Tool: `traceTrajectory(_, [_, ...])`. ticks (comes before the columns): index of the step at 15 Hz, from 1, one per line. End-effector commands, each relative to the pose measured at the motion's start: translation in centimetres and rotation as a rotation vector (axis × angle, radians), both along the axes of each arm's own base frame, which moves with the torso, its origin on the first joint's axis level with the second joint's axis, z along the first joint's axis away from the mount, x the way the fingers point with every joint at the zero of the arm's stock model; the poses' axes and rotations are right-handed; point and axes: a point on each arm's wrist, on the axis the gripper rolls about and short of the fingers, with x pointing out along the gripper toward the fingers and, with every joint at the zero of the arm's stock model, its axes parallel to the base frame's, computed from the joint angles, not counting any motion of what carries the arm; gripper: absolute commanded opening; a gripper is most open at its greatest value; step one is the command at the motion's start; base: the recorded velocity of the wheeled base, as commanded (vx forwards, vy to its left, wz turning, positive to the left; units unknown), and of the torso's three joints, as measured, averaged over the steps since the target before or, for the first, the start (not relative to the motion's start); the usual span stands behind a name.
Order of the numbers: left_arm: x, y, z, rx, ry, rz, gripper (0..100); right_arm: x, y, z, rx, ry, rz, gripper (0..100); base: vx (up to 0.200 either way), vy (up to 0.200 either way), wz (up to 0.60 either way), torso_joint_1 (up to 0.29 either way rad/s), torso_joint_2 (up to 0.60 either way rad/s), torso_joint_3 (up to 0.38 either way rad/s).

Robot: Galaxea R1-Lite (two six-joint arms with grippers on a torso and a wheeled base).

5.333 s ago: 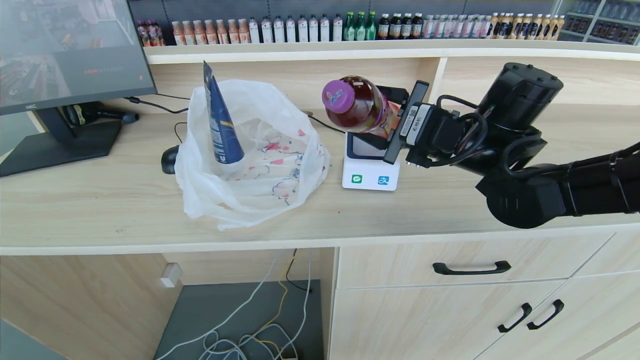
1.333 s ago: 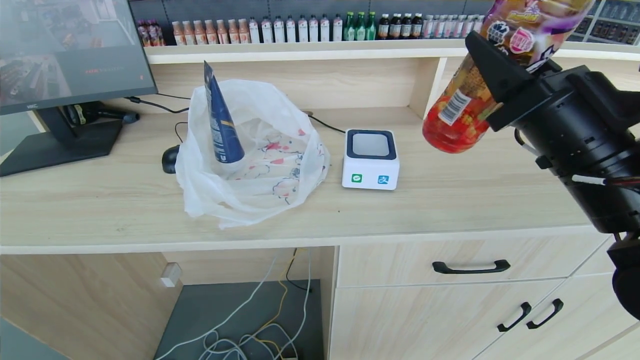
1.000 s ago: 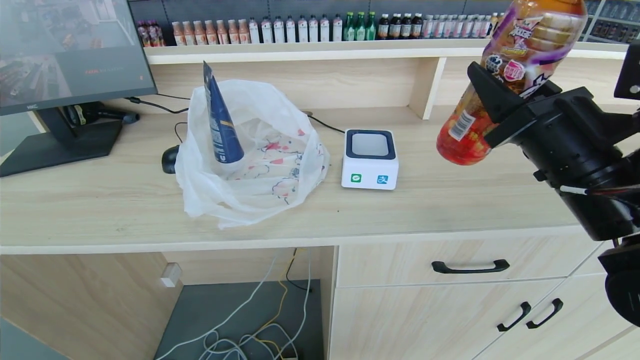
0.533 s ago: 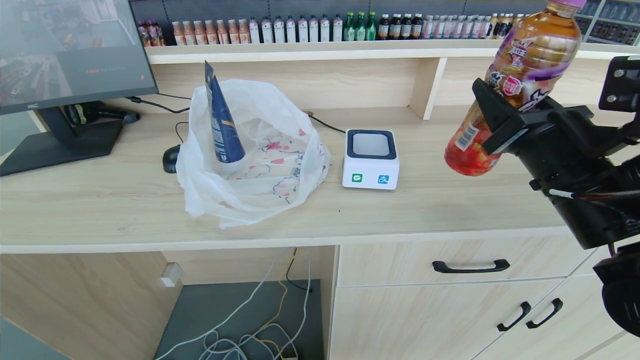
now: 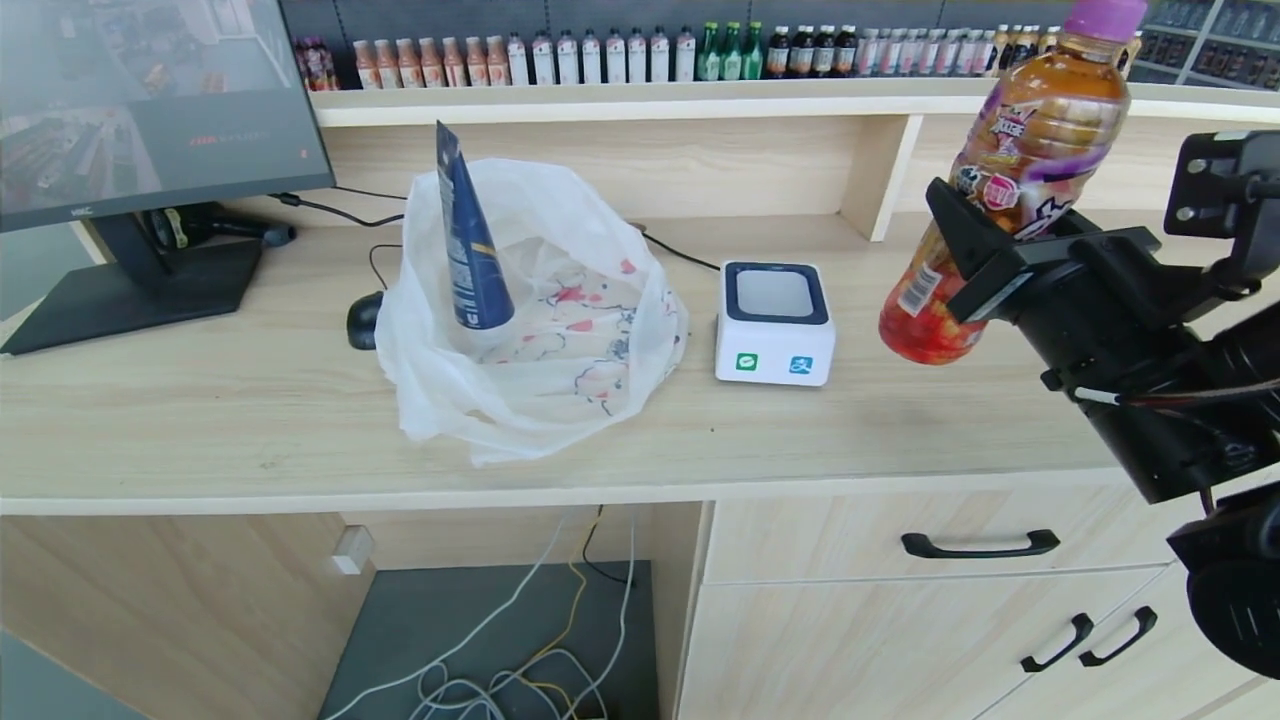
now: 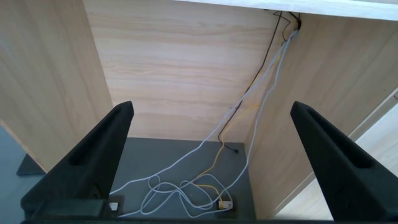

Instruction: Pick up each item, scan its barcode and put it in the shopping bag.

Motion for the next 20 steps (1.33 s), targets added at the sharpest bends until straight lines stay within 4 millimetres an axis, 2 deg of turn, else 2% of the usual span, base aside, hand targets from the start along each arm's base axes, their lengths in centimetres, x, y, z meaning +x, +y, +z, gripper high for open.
traceTrajectory(1, [0.0,0.0,0.0,0.000,0.001,0.001,100,0.4,0.1,-0.3,-0.003,0.007,-0.001,0,0.000,0.200,0.00,0.007,0.01,0.002])
traceTrajectory(11, [0.0,0.0,0.0,-0.002,0.001,0.001,100,0.1,0.1,0.2,0.008,-0.012,0.005,0,0.000,0.200,0.00,0.001,0.00,0.002])
traceTrajectory(17, [0.0,0.0,0.0,0.001,0.000,-0.001,100,-0.4,0.1,0.3,-0.019,-0.024,0.055,0,0.000,0.000,0.00,0.000,0.00,0.000])
traceTrajectory(20, [0.0,0.0,0.0,0.001,0.000,0.001,100,-0.3,1.2,0.4,-0.031,-0.005,0.088,0,0.000,0.000,0.00,0.000,0.00,0.000])
